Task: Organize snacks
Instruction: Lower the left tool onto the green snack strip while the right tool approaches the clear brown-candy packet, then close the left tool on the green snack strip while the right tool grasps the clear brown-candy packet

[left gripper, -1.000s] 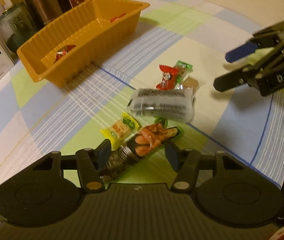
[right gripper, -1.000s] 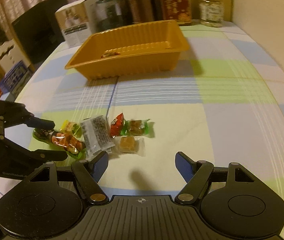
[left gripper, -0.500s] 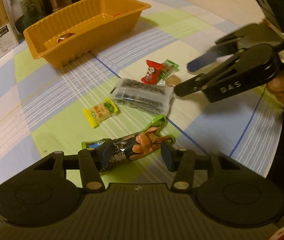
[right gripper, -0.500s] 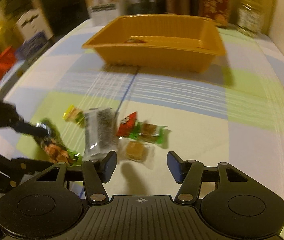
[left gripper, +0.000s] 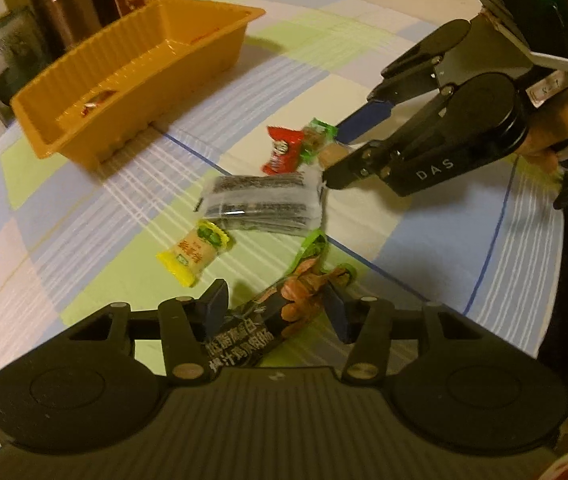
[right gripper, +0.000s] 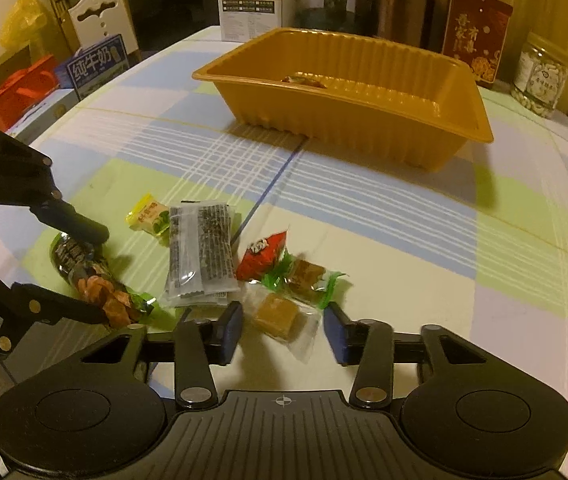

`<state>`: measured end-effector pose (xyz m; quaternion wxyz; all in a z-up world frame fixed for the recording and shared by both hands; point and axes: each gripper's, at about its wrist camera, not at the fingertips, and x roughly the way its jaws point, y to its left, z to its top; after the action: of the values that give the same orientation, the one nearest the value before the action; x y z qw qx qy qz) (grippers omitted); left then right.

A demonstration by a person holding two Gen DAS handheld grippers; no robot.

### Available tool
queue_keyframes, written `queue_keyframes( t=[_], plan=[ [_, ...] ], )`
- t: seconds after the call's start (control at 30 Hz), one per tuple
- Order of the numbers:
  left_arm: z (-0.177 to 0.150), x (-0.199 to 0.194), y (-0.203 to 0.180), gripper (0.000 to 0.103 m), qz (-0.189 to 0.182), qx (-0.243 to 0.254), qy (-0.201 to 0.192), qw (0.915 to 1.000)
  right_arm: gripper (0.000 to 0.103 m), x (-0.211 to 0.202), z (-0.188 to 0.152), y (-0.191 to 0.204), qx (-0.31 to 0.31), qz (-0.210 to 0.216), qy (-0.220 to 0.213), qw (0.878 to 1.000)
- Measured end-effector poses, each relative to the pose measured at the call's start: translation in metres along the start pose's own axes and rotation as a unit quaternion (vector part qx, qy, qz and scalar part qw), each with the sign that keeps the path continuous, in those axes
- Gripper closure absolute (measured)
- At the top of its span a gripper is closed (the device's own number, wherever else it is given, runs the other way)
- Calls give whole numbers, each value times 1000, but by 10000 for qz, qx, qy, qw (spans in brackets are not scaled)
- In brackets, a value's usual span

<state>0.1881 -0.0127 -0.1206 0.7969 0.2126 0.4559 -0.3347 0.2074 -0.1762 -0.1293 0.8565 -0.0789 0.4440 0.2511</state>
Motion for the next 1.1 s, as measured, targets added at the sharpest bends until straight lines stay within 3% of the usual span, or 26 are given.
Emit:
queue_keyframes(
  t=[0.13, 0.37, 0.57, 0.77, 0.9, 1.0, 1.1],
  plan=[
    [-1, 1, -6, 55, 110, -14, 145, 9998, 65, -2, -2, 1, 84, 16, 40, 10000],
    [-5, -11, -16, 55, 215, -801, 118, 9965, 64, -18, -11, -1, 972, 124, 226, 9949],
    [-13, -22, -30, 55, 70, -945, -49, 9955, 59, -27, -19, 10, 426, 112, 341, 9984],
    [-13, -18, -36, 55, 327, -269, -146, 9990, 59, -23, -13, 19, -372, 75, 447, 9983],
    [-9, -8, -35, 54, 267, 109, -102, 9995, 59, -19, -12, 20, -719, 123, 531, 9959],
    [-8, 0, -27, 54, 242, 29, 37, 9997, 59, -17, -11, 19, -821, 203, 568, 9948],
    [-7, -1, -20, 57, 247, -362, 186, 9989, 59, -14, -11, 15, -710, 263, 605, 9953]
  ],
)
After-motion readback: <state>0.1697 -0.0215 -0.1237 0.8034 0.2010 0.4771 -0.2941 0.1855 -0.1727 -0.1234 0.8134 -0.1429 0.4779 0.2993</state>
